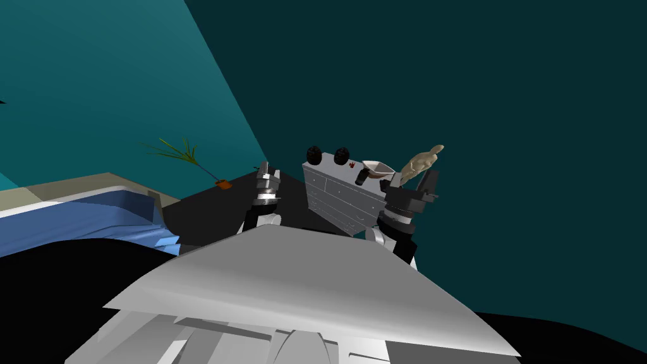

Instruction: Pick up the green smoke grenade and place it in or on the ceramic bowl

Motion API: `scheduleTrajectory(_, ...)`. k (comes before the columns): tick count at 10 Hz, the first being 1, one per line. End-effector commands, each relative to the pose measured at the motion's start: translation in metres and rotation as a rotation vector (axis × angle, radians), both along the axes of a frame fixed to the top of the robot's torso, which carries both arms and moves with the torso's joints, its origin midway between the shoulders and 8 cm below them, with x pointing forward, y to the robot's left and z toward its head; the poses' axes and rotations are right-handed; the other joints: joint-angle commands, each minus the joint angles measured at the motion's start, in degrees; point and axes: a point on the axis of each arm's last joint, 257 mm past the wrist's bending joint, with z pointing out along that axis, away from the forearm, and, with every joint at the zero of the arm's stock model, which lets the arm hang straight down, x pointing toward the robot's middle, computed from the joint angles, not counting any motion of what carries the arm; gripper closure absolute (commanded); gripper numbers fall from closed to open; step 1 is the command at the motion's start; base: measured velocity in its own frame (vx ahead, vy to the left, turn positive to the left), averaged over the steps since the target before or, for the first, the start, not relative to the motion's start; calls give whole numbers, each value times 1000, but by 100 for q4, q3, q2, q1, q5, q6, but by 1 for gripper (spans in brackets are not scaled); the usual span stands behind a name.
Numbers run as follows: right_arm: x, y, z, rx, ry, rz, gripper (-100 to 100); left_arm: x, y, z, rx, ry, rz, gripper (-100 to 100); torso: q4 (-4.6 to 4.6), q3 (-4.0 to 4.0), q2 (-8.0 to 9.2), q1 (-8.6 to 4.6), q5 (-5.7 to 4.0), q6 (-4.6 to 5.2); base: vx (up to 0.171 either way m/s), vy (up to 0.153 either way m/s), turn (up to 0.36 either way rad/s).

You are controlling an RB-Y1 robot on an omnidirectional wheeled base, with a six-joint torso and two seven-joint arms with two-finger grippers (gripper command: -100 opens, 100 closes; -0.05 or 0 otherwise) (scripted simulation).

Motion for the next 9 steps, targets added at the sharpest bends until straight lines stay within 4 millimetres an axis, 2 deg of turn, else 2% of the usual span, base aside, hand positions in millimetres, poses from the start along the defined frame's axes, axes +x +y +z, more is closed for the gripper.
scheduleTrajectory(1, 6, -1, -10, -37, 54, -20, -100, 0, 0, 0, 0, 0, 0, 0, 0, 0, 0, 0, 0, 0, -12, 21, 70)
scheduleTrajectory(5, 17, -7, -35, -117, 177, -76, -100, 0, 0, 0, 0, 0, 0, 0, 1, 4, 7, 16, 4, 0, -18, 43, 48)
scheduleTrajectory(9, 28, -22, -73, -233, 344, -165, -100, 0, 0, 0, 0, 0, 0, 0, 3, 8, 14, 28, 6, 0, -32, 70, 52)
